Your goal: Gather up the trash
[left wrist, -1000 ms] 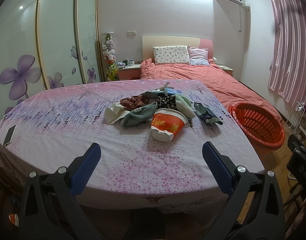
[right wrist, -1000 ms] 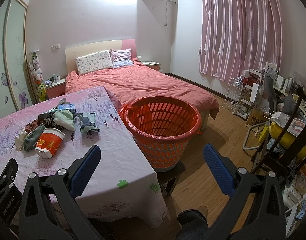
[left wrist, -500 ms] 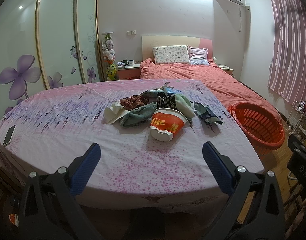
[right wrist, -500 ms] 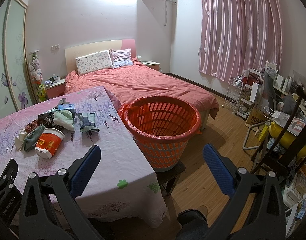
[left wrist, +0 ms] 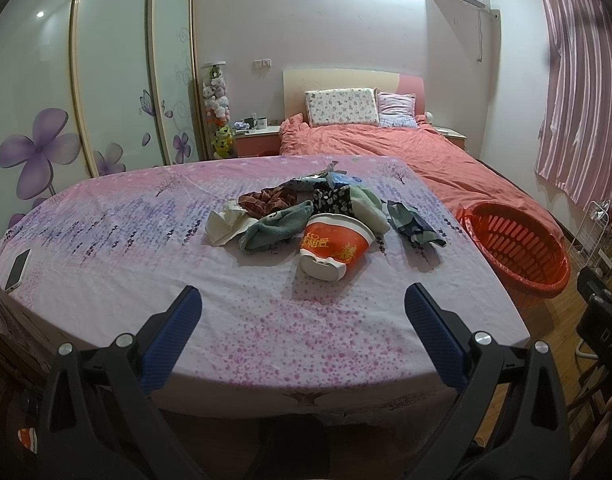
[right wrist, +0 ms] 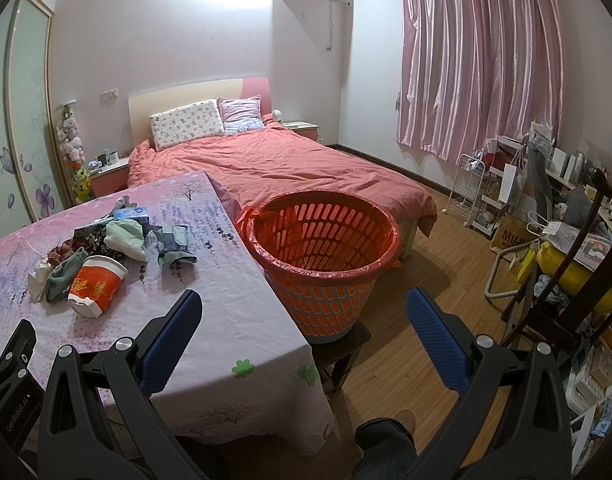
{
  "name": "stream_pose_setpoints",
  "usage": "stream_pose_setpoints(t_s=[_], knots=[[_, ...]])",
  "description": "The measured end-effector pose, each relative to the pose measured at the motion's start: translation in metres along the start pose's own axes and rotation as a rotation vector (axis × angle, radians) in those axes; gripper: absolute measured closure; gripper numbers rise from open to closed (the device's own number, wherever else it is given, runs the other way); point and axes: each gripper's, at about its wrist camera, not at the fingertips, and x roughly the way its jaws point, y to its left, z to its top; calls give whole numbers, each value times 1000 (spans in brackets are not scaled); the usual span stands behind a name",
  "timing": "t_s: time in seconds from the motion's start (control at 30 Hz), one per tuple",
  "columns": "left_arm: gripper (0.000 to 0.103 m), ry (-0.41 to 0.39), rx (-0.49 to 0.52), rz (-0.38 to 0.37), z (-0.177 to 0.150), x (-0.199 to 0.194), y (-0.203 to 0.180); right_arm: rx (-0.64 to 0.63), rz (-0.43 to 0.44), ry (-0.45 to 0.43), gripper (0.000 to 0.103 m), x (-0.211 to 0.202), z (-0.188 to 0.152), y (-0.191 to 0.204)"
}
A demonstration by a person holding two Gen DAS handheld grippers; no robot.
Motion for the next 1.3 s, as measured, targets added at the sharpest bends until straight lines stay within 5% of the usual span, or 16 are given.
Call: stream_pose_setpoints(t_s=[0.2,0.77,1.1,1.3], knots=[[4,28,-7,-6,-6,13,5,-15,25,-6,2,4,-3,5],[4,112,-105,48,28,116,112,-129,239,83,3,61,12,63],[13,169,-116,-3,54,181,148,-83,359,234,25,123,34,98],[13,208,-90,-16,64,215,148,-119,355,258,30,145,39,122]])
